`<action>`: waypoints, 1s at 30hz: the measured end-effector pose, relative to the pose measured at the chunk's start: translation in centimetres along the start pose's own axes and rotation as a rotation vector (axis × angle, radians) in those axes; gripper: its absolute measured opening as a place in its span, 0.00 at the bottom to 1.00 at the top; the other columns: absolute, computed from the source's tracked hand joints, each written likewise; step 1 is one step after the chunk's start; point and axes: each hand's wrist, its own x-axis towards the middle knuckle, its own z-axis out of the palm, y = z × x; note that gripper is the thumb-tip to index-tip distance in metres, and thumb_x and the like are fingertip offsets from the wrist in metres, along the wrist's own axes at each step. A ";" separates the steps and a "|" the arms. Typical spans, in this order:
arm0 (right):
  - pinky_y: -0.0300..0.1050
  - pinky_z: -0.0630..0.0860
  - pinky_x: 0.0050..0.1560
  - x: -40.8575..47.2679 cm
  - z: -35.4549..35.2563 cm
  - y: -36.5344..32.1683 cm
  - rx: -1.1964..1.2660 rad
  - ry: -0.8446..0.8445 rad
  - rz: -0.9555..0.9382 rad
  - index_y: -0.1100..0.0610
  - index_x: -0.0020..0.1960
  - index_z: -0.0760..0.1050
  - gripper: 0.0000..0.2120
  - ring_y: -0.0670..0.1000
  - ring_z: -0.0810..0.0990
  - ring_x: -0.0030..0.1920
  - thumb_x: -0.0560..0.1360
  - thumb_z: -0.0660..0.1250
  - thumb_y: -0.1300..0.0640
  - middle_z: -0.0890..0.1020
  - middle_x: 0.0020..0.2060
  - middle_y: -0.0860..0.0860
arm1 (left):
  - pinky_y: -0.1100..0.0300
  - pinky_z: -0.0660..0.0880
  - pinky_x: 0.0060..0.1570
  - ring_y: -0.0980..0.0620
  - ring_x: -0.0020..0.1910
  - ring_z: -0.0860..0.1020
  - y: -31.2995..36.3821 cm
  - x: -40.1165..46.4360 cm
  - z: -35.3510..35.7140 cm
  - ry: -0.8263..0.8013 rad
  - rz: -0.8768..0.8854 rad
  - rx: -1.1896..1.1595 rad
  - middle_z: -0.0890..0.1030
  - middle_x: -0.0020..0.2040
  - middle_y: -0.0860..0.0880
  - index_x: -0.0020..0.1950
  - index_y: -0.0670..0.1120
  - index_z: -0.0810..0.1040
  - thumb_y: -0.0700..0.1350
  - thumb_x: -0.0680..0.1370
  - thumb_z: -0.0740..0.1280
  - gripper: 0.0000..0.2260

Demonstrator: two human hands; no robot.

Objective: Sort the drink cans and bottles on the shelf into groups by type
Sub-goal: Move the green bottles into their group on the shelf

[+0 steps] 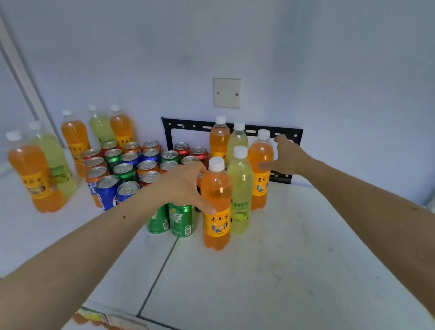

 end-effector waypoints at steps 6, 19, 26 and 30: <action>0.45 0.71 0.48 3.5 2.1 0.2 0.171 -0.013 0.023 0.58 0.69 0.62 0.36 0.52 0.74 0.54 0.69 0.76 0.47 0.75 0.58 0.54 | 0.65 0.71 0.56 0.62 0.56 0.75 0.5 -0.2 1.3 0.014 0.065 -0.169 0.77 0.58 0.61 0.64 0.56 0.70 0.52 0.63 0.81 0.33; 0.52 0.78 0.53 -7.5 -0.5 3.0 0.178 0.172 0.141 0.59 0.68 0.65 0.33 0.57 0.75 0.59 0.70 0.75 0.51 0.74 0.60 0.57 | 0.54 0.78 0.48 0.54 0.50 0.77 3.0 -3.9 4.1 0.214 0.033 0.006 0.77 0.54 0.56 0.63 0.54 0.70 0.63 0.58 0.78 0.38; 0.46 0.73 0.46 -20.4 -3.4 4.5 0.088 0.218 0.258 0.59 0.66 0.68 0.28 0.53 0.74 0.52 0.71 0.74 0.52 0.77 0.58 0.57 | 0.56 0.78 0.49 0.54 0.52 0.77 9.2 -6.6 6.3 0.130 0.147 -0.056 0.78 0.53 0.58 0.61 0.58 0.73 0.63 0.57 0.78 0.34; 0.44 0.72 0.45 -26.4 -3.7 5.2 0.091 0.198 0.296 0.59 0.63 0.69 0.26 0.54 0.76 0.50 0.71 0.74 0.53 0.78 0.55 0.56 | 0.52 0.79 0.49 0.53 0.51 0.79 13.2 -7.2 8.5 0.099 0.209 -0.070 0.80 0.51 0.56 0.59 0.57 0.73 0.63 0.57 0.77 0.34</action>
